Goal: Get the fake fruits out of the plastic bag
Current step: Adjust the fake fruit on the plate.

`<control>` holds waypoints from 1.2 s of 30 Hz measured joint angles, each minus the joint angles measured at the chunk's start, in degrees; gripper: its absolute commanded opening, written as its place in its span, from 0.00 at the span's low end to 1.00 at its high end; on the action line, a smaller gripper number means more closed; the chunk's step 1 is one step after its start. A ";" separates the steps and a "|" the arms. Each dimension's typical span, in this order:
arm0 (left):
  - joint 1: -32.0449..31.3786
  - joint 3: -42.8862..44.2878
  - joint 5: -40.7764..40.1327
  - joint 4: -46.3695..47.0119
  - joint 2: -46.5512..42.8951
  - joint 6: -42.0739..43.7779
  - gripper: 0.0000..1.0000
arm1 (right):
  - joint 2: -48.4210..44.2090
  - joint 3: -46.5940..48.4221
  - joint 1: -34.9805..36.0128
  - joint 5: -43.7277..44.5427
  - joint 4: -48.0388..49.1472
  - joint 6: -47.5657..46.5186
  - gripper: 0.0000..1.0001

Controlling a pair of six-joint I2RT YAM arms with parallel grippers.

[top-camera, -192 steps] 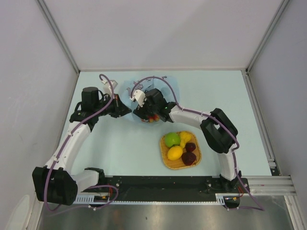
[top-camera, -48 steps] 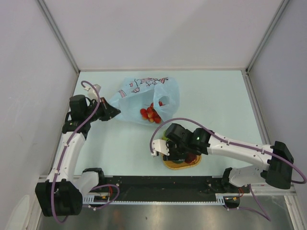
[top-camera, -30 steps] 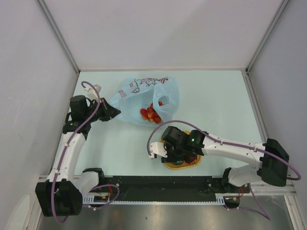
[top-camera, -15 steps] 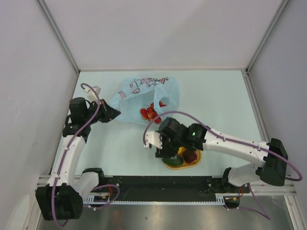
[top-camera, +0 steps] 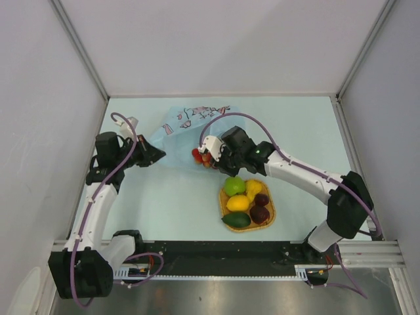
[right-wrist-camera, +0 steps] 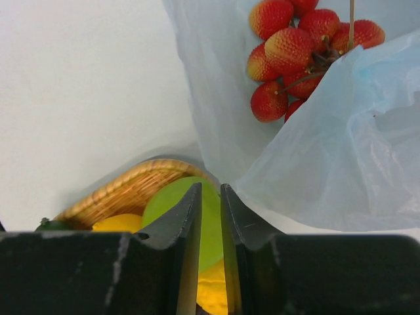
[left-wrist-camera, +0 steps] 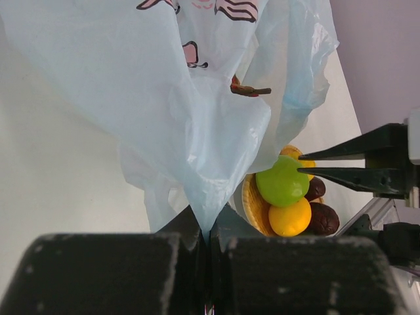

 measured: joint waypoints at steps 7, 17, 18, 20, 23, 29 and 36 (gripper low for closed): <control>-0.02 0.33 0.35 0.02 0.24 -0.17 0.00 | 1.70 -0.37 -0.44 0.11 0.15 -0.28 0.22; 0.00 0.37 0.55 0.50 0.59 -0.50 0.00 | 1.70 -6.82 1.75 0.20 -0.52 -0.24 0.25; 0.00 0.37 0.68 0.59 0.79 -0.57 0.00 | 1.70 -7.13 1.77 0.24 -0.72 -0.24 0.25; 0.00 0.37 0.79 0.79 1.03 -0.66 0.00 | 1.70 -7.23 1.77 0.74 -0.63 -0.22 0.27; -0.02 0.37 0.79 1.18 1.11 -0.98 0.00 | 1.70 -7.17 2.01 1.75 0.00 -0.35 0.39; 0.00 0.37 0.87 2.25 1.11 -1.40 0.00 | 1.70 -1.53 4.28 2.03 1.16 -1.79 0.43; 0.00 0.37 0.98 2.54 1.09 -1.46 0.00 | 3.80 10.62 5.55 -0.42 4.61 -1.70 0.45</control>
